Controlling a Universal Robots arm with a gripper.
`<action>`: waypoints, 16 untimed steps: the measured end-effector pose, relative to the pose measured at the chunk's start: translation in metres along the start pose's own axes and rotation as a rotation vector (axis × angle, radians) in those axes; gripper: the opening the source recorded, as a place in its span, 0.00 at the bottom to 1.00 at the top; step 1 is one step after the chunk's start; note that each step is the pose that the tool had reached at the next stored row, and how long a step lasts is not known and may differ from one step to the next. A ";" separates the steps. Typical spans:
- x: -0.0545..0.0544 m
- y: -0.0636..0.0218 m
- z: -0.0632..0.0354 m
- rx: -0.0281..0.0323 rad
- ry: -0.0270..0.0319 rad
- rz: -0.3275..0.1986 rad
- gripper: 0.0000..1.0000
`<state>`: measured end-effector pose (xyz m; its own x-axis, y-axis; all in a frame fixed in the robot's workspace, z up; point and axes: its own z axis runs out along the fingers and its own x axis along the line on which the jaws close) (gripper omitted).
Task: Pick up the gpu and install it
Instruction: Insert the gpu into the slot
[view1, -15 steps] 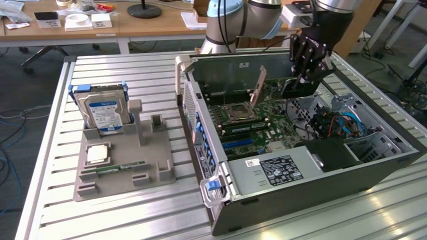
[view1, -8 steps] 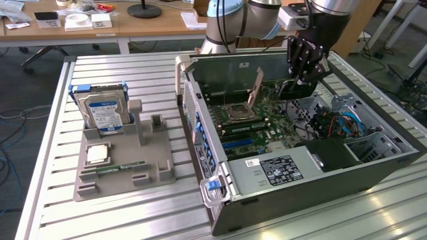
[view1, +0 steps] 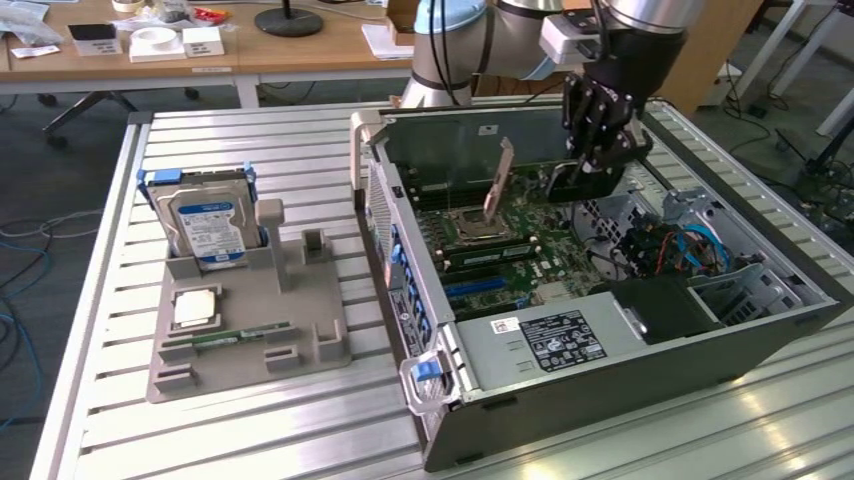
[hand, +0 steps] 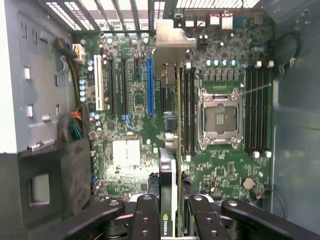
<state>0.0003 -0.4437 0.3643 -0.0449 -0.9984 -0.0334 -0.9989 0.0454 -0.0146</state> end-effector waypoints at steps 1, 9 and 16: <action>0.000 0.0013 0.0010 0.0000 0.0001 0.000 0.27; 0.001 0.0067 0.0123 -0.0001 0.0001 0.000 0.27; 0.007 0.0105 0.0192 -0.0001 0.0001 0.000 0.27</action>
<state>-0.0101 -0.4494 0.3448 -0.0447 -0.9984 -0.0333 -0.9989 0.0452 -0.0145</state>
